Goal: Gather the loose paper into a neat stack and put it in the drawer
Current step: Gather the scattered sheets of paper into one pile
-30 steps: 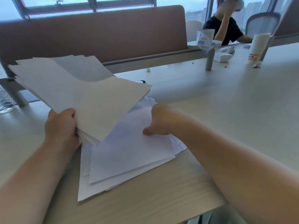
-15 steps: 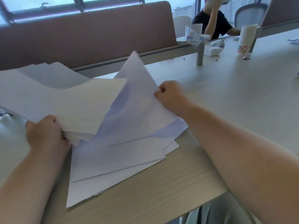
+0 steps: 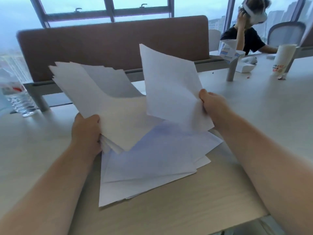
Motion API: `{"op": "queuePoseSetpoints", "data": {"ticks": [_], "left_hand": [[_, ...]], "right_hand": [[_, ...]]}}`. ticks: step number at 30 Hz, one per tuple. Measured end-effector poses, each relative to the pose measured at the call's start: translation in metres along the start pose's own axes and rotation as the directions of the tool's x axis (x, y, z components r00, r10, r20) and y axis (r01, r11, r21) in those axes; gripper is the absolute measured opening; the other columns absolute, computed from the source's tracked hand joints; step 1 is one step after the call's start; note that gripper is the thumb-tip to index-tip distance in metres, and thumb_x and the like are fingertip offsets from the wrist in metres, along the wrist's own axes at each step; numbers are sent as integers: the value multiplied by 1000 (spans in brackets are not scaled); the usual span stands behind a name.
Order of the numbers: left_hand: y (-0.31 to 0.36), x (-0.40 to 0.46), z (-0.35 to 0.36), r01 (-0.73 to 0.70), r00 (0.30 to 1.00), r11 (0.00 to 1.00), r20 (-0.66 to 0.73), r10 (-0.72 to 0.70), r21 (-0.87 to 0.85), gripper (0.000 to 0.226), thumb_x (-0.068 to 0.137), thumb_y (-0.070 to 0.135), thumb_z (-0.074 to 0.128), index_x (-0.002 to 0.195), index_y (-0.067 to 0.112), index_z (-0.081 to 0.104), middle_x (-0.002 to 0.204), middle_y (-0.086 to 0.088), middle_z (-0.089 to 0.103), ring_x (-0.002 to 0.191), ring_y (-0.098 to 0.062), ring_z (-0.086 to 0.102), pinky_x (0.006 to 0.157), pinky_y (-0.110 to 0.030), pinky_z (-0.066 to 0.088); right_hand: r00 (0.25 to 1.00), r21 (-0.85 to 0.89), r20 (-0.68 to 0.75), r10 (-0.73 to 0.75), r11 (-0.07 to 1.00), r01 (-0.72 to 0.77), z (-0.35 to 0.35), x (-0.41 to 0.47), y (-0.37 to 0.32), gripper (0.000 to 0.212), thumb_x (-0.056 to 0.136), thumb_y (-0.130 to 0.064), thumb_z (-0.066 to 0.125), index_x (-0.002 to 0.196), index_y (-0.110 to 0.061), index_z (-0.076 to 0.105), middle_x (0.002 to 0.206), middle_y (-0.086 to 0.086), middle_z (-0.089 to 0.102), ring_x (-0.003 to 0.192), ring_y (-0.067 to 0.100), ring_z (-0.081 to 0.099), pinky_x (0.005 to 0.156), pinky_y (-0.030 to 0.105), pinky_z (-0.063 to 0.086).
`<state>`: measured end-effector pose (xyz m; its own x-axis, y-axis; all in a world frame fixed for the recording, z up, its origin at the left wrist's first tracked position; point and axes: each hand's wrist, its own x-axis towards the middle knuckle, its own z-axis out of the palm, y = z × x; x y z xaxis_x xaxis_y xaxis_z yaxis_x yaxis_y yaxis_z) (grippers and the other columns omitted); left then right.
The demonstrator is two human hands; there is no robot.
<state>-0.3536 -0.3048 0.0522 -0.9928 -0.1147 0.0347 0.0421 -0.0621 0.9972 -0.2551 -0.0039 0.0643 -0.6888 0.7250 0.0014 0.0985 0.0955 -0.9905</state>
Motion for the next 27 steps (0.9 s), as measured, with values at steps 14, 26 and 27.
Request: {"op": "queuePoseSetpoints", "data": {"ticks": [14,26,27], "left_hand": [[-3,-30,22,7,899,1000,438,3,-20,25,101,10,59,111,29,73,97,2,81,77,-18,76,67,-34,64],[-6,-21,20,92,893,993,434,-117,78,23,102,9,60,124,14,67,104,-9,79,69,-17,78,53,-29,61],[-5,-18,19,87,905,994,413,-105,62,24,102,6,60,123,15,67,102,-8,78,67,-16,77,52,-29,60]], "right_hand": [[993,26,116,-16,1000,13,28,-14,6,38,103,-44,58,86,-11,62,79,1,65,64,16,62,42,13,45],[943,20,244,-227,973,230,35,-23,9,7,99,-22,63,105,-23,65,102,1,75,87,23,74,76,39,63],[943,89,243,-226,974,211,35,-24,7,7,101,-23,60,100,-22,67,98,0,76,83,22,74,75,38,63]]}}
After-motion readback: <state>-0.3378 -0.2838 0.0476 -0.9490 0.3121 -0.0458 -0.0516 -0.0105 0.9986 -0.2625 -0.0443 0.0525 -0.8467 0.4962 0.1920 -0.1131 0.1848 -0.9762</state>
